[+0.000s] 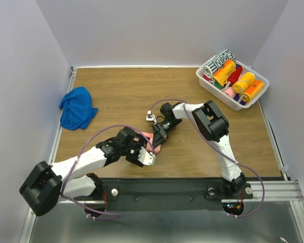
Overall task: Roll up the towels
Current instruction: Roll the towel, then place the rolled towel into the container
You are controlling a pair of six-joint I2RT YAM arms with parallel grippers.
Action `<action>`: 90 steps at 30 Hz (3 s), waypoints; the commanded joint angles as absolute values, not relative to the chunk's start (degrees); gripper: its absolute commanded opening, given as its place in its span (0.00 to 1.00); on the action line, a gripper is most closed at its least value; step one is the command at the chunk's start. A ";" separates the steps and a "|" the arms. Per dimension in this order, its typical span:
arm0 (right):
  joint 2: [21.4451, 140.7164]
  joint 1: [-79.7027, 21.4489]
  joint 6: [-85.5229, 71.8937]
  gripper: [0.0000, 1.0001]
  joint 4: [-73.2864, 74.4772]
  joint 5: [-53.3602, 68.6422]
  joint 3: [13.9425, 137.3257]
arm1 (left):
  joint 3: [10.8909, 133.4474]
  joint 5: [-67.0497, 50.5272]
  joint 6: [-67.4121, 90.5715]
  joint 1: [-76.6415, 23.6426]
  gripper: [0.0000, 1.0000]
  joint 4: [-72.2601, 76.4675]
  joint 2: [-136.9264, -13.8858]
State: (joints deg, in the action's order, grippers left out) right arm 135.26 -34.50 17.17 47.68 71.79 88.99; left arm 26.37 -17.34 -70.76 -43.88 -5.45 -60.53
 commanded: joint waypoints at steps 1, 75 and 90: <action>137.99 -34.98 19.69 0.04 52.21 65.30 89.38 | 26.28 -14.69 -72.42 -45.44 0.97 2.54 -63.19; 97.64 -55.28 46.93 0.97 -5.80 2.81 51.06 | 98.44 -47.72 -64.95 -20.48 0.47 -64.07 -138.25; 101.52 -53.35 46.15 0.47 -5.80 5.71 49.31 | 94.93 -50.80 -68.11 -19.25 0.61 -64.07 -133.52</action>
